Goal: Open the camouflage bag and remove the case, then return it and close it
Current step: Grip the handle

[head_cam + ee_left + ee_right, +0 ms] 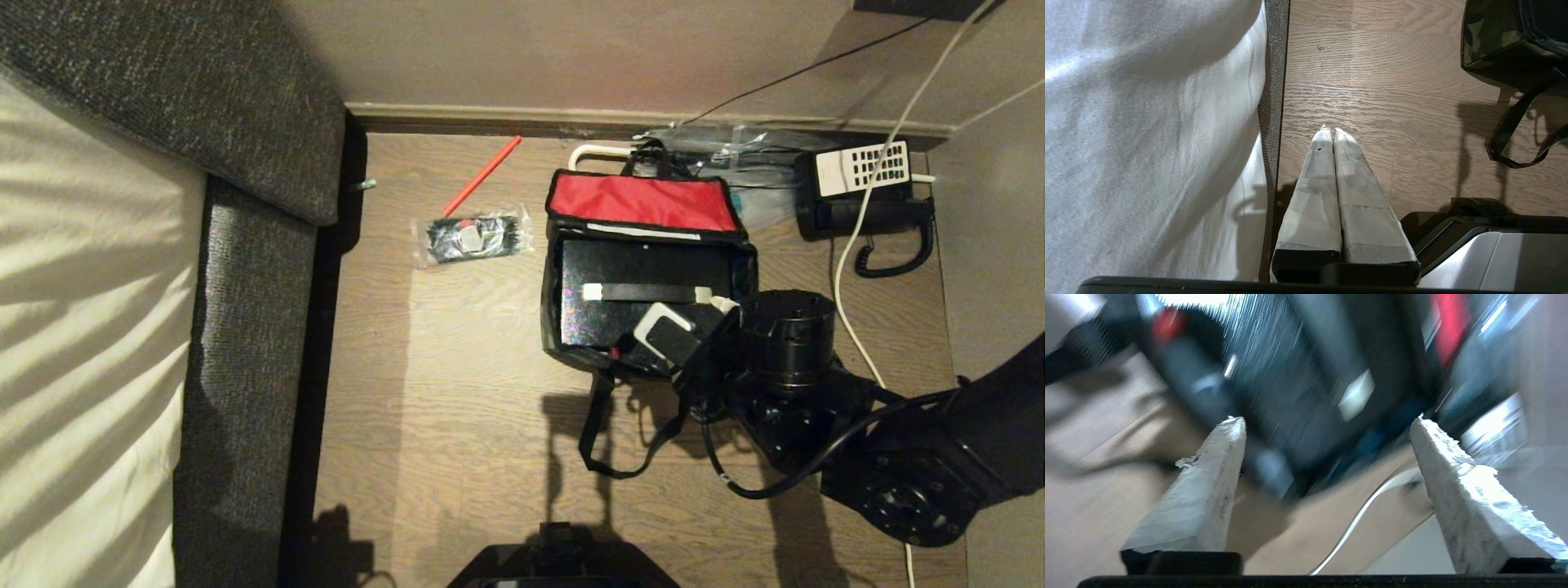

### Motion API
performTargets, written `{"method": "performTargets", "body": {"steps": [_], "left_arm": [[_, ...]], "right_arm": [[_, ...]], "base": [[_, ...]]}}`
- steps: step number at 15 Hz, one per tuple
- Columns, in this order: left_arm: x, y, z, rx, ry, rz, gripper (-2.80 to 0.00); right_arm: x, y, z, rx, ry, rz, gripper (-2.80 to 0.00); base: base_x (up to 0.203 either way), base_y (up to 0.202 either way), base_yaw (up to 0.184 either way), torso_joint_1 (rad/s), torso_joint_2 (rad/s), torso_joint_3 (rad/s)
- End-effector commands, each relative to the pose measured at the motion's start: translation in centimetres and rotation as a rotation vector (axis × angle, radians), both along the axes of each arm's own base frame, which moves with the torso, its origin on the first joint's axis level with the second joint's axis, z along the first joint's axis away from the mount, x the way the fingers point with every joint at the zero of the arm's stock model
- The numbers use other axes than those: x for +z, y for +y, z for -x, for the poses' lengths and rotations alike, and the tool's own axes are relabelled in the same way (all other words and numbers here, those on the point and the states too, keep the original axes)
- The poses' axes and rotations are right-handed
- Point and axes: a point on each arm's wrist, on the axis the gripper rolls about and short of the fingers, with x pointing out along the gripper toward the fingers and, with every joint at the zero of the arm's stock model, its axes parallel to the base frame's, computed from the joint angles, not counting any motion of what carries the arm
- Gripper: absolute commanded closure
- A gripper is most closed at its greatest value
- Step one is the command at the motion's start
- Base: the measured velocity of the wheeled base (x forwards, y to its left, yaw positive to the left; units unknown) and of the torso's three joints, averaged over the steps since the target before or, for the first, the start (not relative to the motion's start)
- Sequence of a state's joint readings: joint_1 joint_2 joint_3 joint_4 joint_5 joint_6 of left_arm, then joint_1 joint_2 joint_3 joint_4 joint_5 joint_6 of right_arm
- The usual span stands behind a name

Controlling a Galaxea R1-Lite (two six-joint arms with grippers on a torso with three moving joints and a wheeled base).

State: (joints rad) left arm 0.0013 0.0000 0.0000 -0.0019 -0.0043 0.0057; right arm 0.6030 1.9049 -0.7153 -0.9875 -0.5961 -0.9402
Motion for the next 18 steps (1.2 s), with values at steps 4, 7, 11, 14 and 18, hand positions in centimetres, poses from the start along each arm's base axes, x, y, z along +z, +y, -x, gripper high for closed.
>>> {"method": "performTargets", "body": {"steps": [4, 7, 11, 14, 18], "left_arm": [[0.0, 0.0, 0.0, 0.000, -0.001, 0.000, 0.00], [0.0, 0.0, 0.0, 0.000, 0.002, 0.000, 0.00], [0.0, 0.0, 0.0, 0.000, 0.000, 0.000, 0.00], [0.0, 0.0, 0.0, 0.000, 0.000, 0.000, 0.00], [0.0, 0.0, 0.0, 0.000, 0.002, 0.000, 0.00]], "right_arm": [[-2.0, 0.9, -3.9, 0.178, -0.237, 0.286, -2.80], [-2.8, 0.2, -5.0, 0.157, -0.274, 0.374, -2.80], [-3.7, -0.3, -5.6, 0.133, -0.267, 0.435, -2.80], [-4.3, -0.2, -5.8, 0.125, -0.257, 0.432, -2.80], [-5.5, 0.1, -6.6, 0.076, -0.247, 0.418, -2.80]], "base": [[0.000, 0.000, 0.000, 0.000, 0.00, 0.000], [0.000, 0.000, 0.000, 0.000, 0.00, 0.000], [0.000, 0.000, 0.000, 0.000, 0.00, 0.000], [0.000, 0.000, 0.000, 0.000, 0.00, 0.000], [0.000, 0.000, 0.000, 0.000, 0.00, 0.000]]}}
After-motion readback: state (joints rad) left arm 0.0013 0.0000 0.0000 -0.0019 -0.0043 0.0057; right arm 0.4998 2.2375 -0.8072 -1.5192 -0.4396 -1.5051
